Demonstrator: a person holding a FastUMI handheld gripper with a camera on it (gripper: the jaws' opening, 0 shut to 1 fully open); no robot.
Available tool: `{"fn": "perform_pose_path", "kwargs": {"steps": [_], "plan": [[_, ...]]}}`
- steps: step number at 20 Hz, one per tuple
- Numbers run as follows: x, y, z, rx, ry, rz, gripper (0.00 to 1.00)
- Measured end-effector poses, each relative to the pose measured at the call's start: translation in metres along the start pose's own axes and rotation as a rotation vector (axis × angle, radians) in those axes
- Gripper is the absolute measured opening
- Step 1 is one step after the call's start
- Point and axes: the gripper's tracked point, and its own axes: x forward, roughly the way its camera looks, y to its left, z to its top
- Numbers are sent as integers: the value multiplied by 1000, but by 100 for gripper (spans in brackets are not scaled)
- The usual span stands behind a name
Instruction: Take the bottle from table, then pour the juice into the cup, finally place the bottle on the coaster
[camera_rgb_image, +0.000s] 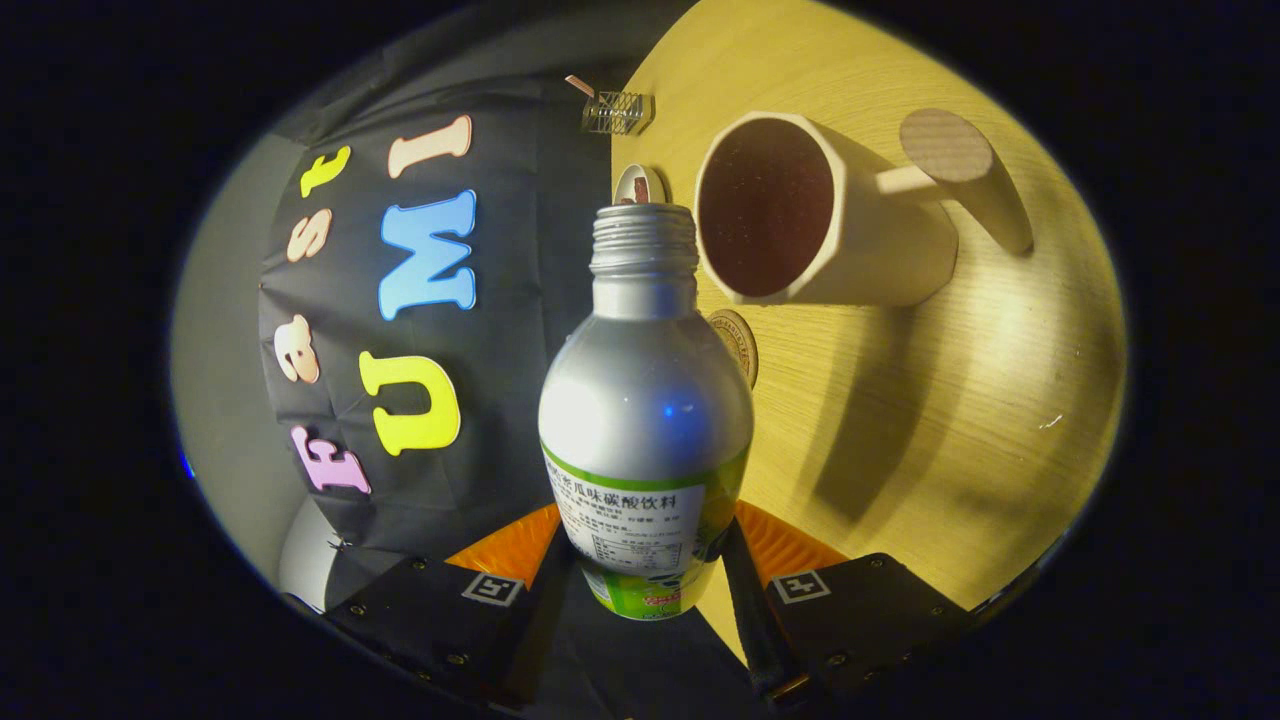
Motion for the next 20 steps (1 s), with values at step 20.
{"fn": "perform_pose_path", "kwargs": {"steps": [20], "plan": [[6,6,-6,199,55,-36,76]]}}
